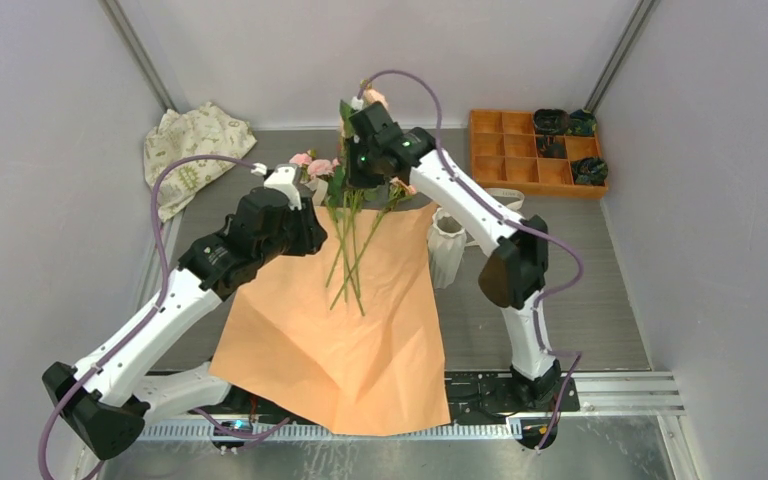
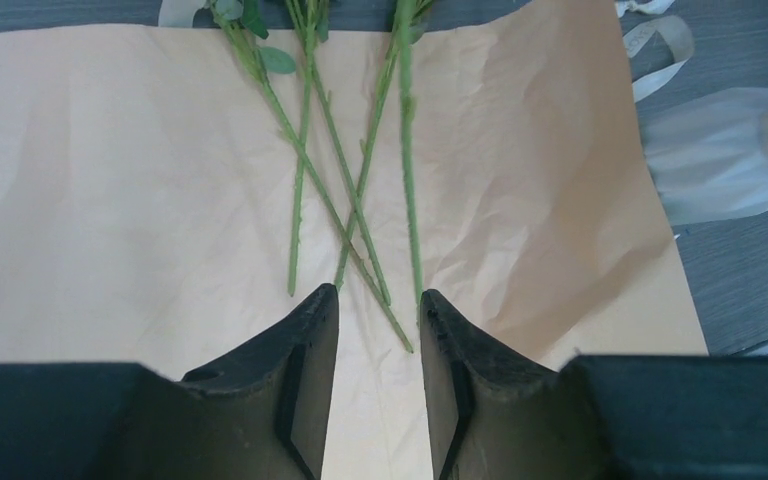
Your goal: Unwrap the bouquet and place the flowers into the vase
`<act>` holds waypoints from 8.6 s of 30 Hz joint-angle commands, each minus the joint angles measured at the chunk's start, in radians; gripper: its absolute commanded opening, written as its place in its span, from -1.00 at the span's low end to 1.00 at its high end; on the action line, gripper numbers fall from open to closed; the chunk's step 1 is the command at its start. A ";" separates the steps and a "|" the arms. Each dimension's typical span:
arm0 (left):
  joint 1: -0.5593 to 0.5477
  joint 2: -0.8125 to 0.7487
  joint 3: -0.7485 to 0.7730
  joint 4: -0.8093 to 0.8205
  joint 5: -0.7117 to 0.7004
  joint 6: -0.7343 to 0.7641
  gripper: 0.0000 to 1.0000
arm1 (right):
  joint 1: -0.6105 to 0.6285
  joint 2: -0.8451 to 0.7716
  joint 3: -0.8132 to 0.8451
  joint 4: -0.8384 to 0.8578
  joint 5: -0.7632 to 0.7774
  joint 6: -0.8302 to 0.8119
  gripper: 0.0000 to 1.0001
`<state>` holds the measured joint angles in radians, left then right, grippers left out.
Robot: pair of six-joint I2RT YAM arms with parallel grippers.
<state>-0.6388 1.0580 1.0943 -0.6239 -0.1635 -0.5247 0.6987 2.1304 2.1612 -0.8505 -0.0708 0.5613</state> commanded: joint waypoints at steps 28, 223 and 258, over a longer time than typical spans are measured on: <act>0.077 0.182 0.004 0.247 0.244 -0.089 -0.37 | 0.026 -0.915 -0.484 0.524 0.639 -0.585 -0.99; -0.171 0.404 0.184 1.318 0.383 0.070 -0.08 | 0.029 -1.597 -1.194 0.473 0.704 -0.342 0.92; -0.209 -0.135 -0.121 0.823 0.052 0.187 -0.07 | 0.032 -1.308 -0.927 0.469 0.359 -0.329 0.99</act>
<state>-0.8440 1.0477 0.9825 0.2882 0.0795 -0.3969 0.7231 0.7841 1.1400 -0.4297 0.4152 0.2218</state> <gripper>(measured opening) 0.463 0.994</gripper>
